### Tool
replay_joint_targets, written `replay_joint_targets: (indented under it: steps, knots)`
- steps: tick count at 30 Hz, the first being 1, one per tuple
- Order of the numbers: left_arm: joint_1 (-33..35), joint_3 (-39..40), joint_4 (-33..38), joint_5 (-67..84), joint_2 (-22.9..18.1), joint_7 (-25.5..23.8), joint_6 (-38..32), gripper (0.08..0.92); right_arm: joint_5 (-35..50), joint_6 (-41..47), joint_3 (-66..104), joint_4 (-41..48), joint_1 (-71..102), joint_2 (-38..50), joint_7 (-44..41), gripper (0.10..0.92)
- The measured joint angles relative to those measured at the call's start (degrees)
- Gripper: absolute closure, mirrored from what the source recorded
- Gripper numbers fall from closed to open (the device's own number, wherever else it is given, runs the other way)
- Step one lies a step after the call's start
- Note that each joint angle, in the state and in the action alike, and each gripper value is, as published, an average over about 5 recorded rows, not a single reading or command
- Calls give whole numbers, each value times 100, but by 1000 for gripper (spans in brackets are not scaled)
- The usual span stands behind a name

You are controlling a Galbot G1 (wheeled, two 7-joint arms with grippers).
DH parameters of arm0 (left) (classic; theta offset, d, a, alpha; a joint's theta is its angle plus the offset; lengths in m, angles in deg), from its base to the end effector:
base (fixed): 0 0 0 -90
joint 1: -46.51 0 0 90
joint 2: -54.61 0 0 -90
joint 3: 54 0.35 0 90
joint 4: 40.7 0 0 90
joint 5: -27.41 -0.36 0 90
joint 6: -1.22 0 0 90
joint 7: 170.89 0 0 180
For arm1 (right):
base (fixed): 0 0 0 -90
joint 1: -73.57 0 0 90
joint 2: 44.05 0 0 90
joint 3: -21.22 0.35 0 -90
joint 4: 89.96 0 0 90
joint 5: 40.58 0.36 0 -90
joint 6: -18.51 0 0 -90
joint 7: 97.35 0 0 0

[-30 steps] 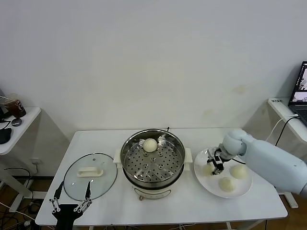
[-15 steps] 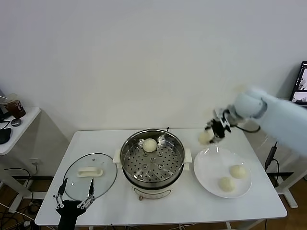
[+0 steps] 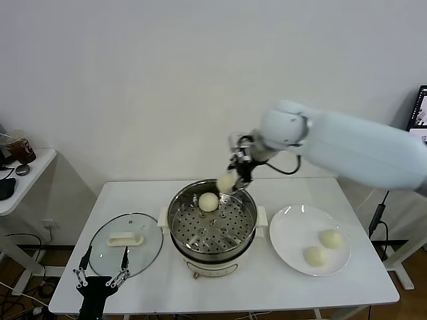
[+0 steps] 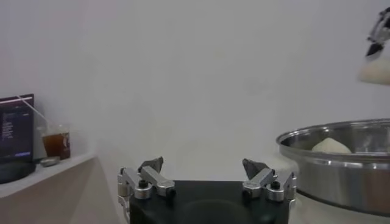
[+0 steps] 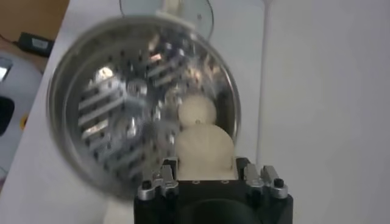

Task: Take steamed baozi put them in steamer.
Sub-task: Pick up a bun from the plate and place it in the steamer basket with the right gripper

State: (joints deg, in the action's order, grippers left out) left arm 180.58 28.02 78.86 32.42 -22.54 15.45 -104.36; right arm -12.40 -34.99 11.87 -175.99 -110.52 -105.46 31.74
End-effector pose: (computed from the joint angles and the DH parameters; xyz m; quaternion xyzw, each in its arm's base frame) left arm 0.1126 0.0807 -0.3295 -0.0369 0.9955 0.0849 0.0220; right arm 0.5017 0.1317 -0.0226 0.5480 -0.5705 0.5420 0.2837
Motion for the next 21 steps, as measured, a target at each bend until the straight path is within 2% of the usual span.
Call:
replay_joint_targets:
  steps: [9,21]
  knots:
    - [-69,-30,-71,13,1,-3,-1,177,121,283,-80,406,411,-740,243,457]
    - [-77,-47,-121,13,3,0,-26,177,141,429,-74,891,857,-1268,388,457]
